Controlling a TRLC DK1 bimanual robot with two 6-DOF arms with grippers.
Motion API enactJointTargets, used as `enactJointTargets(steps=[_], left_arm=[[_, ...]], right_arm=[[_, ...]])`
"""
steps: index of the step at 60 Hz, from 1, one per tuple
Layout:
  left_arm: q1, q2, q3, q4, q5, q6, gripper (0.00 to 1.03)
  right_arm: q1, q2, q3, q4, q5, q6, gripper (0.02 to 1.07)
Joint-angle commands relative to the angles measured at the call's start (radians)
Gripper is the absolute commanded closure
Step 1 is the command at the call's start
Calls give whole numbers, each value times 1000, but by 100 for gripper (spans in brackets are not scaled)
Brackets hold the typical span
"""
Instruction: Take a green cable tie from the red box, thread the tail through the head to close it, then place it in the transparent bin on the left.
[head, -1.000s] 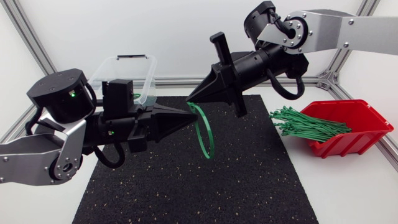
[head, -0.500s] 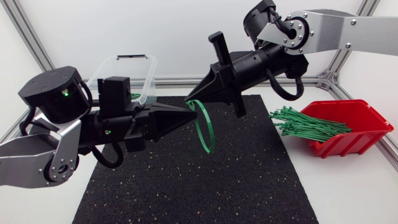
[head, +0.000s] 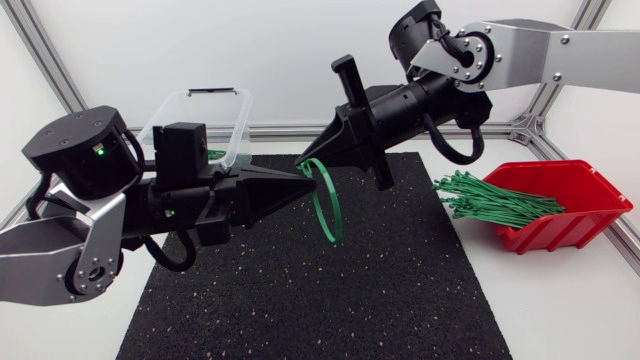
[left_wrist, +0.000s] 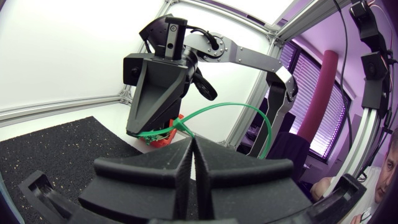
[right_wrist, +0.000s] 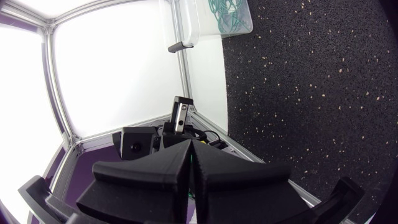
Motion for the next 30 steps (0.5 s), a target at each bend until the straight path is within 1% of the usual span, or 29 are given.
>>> enactJointTargets(steps=[1, 3, 6, 7, 9, 13, 14, 16, 21, 23, 26, 28, 30], left_arm=[[-20, -11, -6, 29, 49, -8, 100], [-11, -4, -1, 27, 49, -10, 100], [3, 7, 5, 27, 50, -13, 100], [7, 13, 9, 26, 50, -13, 100], [10, 19, 11, 26, 50, -13, 100], [32, 33, 20, 24, 63, -13, 100], [35, 35, 22, 24, 66, -13, 100], [41, 44, 26, 24, 69, -13, 100], [62, 53, 39, 23, 89, -14, 100], [72, 53, 43, 21, 93, -14, 100], [75, 52, 48, 18, 95, -14, 100], [78, 50, 49, 13, 95, -14, 100], [79, 48, 52, 9, 96, -14, 100]], right_arm=[[1, -7, -29, 38, 49, 33, 101], [-1, -8, -29, 41, 48, 35, 101], [-6, -8, -30, 47, 48, 36, 98], [-7, -8, -30, 47, 46, 38, 94], [-9, -10, -29, 47, 49, 42, 90], [-19, -14, -29, 49, 52, 41, 78], [-24, -16, -29, 50, 54, 38, 73], [-30, -17, -29, 50, 57, 35, 70], [-39, -20, -33, 64, 78, 26, 68], [-47, -20, -33, 64, 78, 16, 64], [-58, -20, -29, 67, 94, 3, 62], [-64, -22, -27, 67, 101, -4, 57], [-72, -23, -24, 69, 112, -20, 56]])
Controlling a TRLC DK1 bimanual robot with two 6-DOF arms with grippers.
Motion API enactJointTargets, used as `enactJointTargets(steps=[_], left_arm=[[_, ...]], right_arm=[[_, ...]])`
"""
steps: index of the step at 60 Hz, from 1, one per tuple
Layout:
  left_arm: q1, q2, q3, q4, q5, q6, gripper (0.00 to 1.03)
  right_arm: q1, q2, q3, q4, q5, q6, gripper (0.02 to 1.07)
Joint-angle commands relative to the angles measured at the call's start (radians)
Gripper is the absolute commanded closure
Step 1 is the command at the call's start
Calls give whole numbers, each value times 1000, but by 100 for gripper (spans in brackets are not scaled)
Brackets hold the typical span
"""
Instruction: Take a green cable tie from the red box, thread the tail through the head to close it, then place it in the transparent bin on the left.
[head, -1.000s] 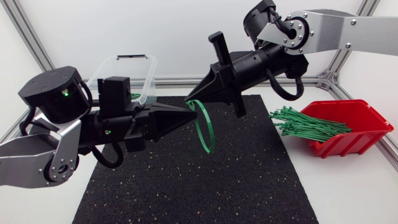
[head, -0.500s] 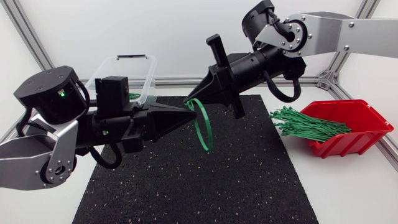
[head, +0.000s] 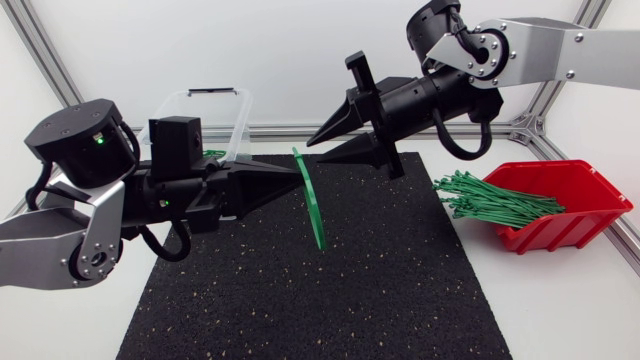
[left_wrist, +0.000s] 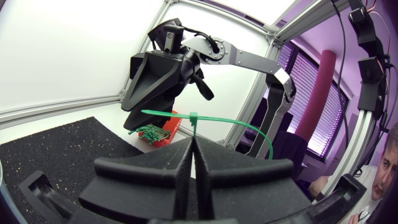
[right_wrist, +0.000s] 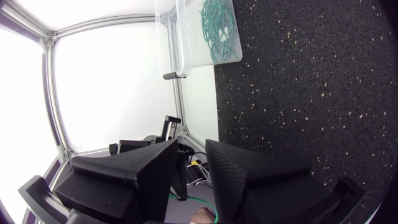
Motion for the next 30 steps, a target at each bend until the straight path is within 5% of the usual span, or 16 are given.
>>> enactJointTargets(steps=[1, 11, 30], left_arm=[[9, 9, 27, 0, 17, -14, 100], [23, 0, 45, -28, 17, -13, 100], [47, -8, 110, -221, -1, 121, 100]], right_arm=[[-19, -11, -15, 14, 24, -33, 55], [-35, -8, -15, 8, 142, -142, 13], [-73, -8, -19, 0, 458, -335, 7]])
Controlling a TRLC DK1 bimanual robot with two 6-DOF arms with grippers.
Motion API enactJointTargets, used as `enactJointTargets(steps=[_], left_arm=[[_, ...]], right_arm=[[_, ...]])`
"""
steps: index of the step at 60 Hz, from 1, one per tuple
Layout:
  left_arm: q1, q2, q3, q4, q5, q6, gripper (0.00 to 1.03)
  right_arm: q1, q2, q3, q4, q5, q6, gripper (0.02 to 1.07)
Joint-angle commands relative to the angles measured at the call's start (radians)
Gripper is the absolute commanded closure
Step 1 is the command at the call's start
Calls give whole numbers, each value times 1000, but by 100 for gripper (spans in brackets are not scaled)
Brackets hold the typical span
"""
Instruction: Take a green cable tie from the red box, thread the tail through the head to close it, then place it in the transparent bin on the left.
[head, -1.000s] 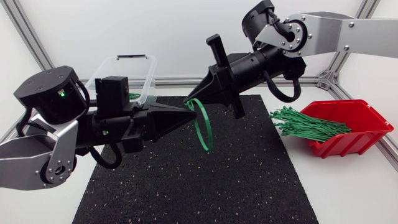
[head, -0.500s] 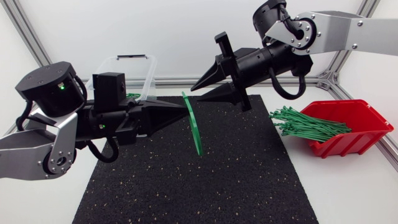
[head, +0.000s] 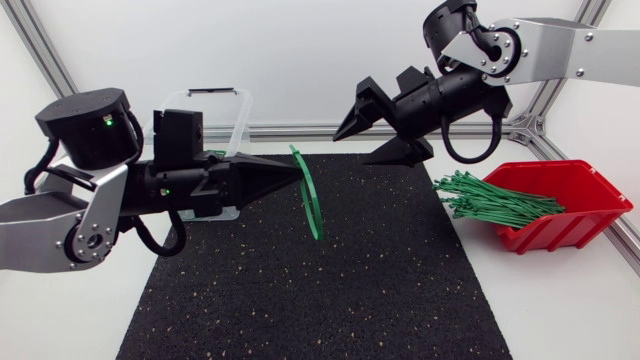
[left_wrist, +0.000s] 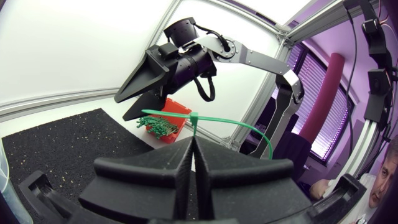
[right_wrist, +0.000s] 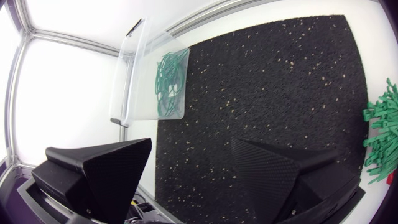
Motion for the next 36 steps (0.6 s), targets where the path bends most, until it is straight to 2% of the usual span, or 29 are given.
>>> enactJointTargets(steps=[1, 6, 10, 17, 18, 21, 24, 29, 36], left_arm=[[15, -11, 53, -59, -13, 76, 100], [15, -26, 86, -206, -46, 186, 100], [21, -38, 107, -280, -72, 237, 100], [55, -81, 171, -484, -137, 380, 100], [56, -83, 173, -488, -138, 384, 100], [79, -107, 204, -565, -178, 433, 100], [104, -129, 239, -662, -230, 498, 100], [125, -143, 285, -758, -302, 570, 100], [202, -124, 394, -884, -428, 647, 100]], right_arm=[[-15, -8, -18, -11, 57, -69, 7], [-12, -20, -16, -37, 152, -123, 7], [-5, -40, -21, -43, 233, -150, 7], [2, -85, -39, -45, 384, -204, 7], [4, -85, -39, -45, 387, -207, 7], [10, -119, -53, -45, 497, -245, 7], [11, -143, -64, -42, 551, -262, 7], [11, -186, -88, -25, 652, -301, 7], [11, -249, -139, 26, 735, -336, 7]])
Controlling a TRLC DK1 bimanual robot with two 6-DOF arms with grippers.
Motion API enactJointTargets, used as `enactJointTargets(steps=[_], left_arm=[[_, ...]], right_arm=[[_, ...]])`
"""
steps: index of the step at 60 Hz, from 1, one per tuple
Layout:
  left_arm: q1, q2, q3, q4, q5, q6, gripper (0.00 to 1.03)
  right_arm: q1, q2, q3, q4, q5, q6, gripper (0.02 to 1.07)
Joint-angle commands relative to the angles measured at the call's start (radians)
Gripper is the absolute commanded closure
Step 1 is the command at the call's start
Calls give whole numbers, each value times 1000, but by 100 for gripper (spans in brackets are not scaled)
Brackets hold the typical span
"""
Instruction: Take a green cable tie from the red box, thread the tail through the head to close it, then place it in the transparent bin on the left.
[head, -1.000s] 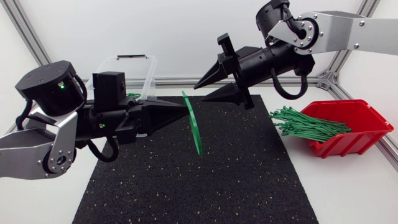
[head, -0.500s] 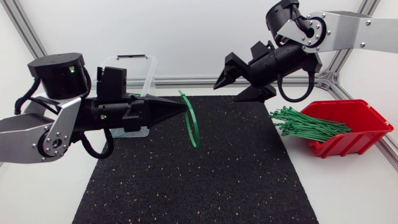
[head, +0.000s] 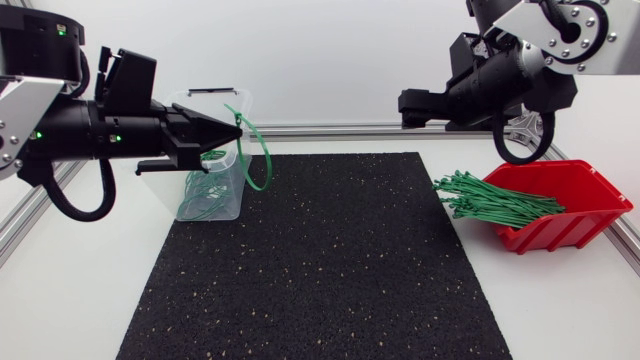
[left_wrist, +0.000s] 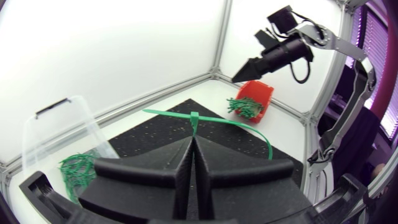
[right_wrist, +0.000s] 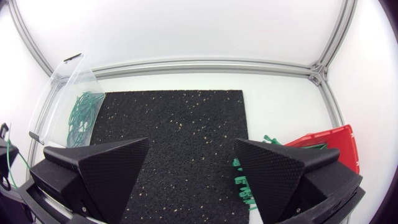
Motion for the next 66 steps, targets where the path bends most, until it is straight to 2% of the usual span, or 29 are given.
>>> enactJointTargets(steps=[1, 4, 7, 11, 16, 24, 34, 40, 45, 47, 48, 49, 51, 53, 54, 56, 57, 66], left_arm=[[46, 4, 85, -52, -73, 91, 100], [76, 8, 120, -70, -156, 119, 100], [99, 18, 154, -99, -196, 148, 100], [118, 28, 174, -87, -283, 180, 100], [153, 55, 209, -82, -323, 203, 100], [158, 127, 258, -52, -472, 223, 98], [184, 262, 355, -25, -584, 225, 97], [187, 318, 392, -27, -619, 237, 96], [176, 338, 398, -27, -647, 249, 92], [168, 344, 398, -25, -665, 260, 87], [159, 352, 404, -30, -680, 269, 78], [159, 352, 404, -30, -680, 269, 77], [149, 358, 412, -47, -693, 274, 58], [142, 360, 412, -50, -708, 278, 44], [138, 360, 413, -50, -731, 281, 28], [130, 360, 413, -48, -754, 288, 8], [121, 360, 415, -50, -777, 291, 3], [103, 315, 410, -48, -809, 289, 3]], right_arm=[[9, -48, -57, 31, 48, -46, 7], [9, -73, -77, 46, 75, -61, 7], [8, -93, -87, 47, 91, -71, 7], [6, -117, -94, 49, 117, -83, 7], [-5, -145, -98, 51, 129, -98, 7], [-5, -201, -134, 97, 181, -146, 7], [-15, -249, -158, 100, 191, -179, 7], [-26, -267, -181, 101, 192, -195, 7], [-28, -283, -198, 103, 192, -206, 7], [-28, -292, -204, 103, 192, -210, 7], [-29, -297, -206, 103, 192, -213, 7], [-29, -301, -207, 103, 195, -216, 7], [-29, -307, -209, 101, 197, -221, 7], [-29, -313, -209, 100, 198, -222, 7], [-29, -317, -210, 100, 197, -224, 7], [-29, -324, -215, 100, 197, -227, 7], [-29, -327, -216, 100, 197, -227, 7], [-37, -356, -222, 97, 198, -238, 7]])
